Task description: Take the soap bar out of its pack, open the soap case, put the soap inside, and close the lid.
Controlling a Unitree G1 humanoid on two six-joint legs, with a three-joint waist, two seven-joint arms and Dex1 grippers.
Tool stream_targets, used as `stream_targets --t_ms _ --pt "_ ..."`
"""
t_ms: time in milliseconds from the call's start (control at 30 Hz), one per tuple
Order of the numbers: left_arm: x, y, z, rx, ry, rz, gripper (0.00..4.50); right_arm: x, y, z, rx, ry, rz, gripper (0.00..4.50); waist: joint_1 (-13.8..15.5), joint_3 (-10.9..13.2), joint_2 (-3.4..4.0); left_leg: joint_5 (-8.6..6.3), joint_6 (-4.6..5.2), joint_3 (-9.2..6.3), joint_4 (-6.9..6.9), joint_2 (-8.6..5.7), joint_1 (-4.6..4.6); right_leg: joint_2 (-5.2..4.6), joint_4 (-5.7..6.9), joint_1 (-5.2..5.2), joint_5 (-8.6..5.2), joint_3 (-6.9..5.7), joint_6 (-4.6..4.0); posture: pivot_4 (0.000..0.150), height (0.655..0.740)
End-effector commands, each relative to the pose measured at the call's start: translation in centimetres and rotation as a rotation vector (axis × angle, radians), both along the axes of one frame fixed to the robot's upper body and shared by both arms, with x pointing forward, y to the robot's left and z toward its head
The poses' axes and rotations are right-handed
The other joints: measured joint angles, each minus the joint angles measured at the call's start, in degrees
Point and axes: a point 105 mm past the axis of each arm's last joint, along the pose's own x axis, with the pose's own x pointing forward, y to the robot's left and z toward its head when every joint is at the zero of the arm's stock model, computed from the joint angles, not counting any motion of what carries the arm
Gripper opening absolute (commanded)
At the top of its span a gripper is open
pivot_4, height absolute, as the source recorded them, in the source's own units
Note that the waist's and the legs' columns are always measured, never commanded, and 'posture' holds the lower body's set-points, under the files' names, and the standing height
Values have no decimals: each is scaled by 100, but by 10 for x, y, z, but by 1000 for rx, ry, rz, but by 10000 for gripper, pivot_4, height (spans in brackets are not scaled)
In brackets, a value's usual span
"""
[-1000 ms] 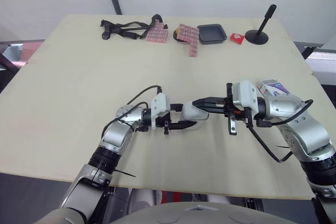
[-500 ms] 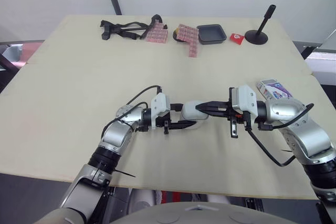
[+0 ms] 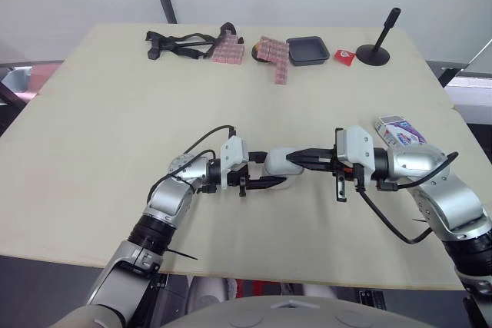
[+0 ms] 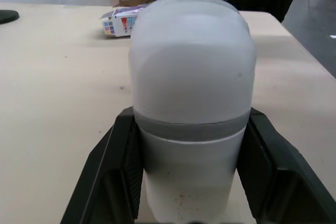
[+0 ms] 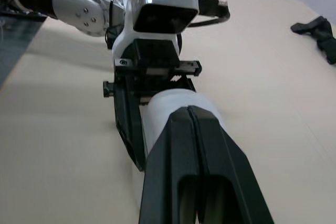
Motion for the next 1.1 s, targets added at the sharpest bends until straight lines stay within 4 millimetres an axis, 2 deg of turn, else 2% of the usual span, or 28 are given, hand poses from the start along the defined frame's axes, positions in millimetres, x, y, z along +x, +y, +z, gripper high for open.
stream_targets --t_ms 33,333,500,600,667,900,967,1100 --pt "-2 -2 19 -52 -69 -17 18871 5 -11 -37 -122 137 -71 253 -11 0 0 0 0 0 -2 0 5 0 -7 5 0 0 0 1500 7400" --pt "-1 -1 19 -48 -70 -13 18871 6 -8 -32 -121 138 -62 253 -28 -1 -1 3 -4 0 -21 2 30 -1 -27 32 0 -1 0 1500 7400" --pt "-1 1 18 -52 -43 -1 18871 20 -25 -5 3 87 -137 253 -24 -1 -1 3 -4 0 -23 2 31 -2 -30 34 0 -1 0 1500 7400" --pt "2 4 19 -63 5 21 18871 20 -42 10 76 20 -150 8390 13 1 -2 2 -4 -1 -23 2 22 -7 -38 34 0 -5 0 1500 7400" --pt "5 6 21 -71 46 32 18871 15 -50 12 100 -8 -141 15197 30 3 1 2 -3 -1 -26 -5 5 -6 -37 20 0 -7 0 1500 7400" --pt "5 13 27 -70 348 42 18871 -8 -59 -6 116 -50 -86 38201 37 3 0 -1 -1 -3 -28 -3 -28 2 -35 -6 0 -15 0 1500 7400" --pt "4 17 22 -32 509 48 18871 -14 -57 -13 103 -57 -56 44780 29 3 0 0 -2 -3 -27 -4 -27 -1 -30 -8 0 -16 0 1500 7400" --pt "-2 25 18 30 766 50 18871 -22 -52 -23 80 -55 -14 44780 11 3 1 1 -4 -4 -25 -4 -20 -2 -36 -9 0 -15 0 1500 7400"
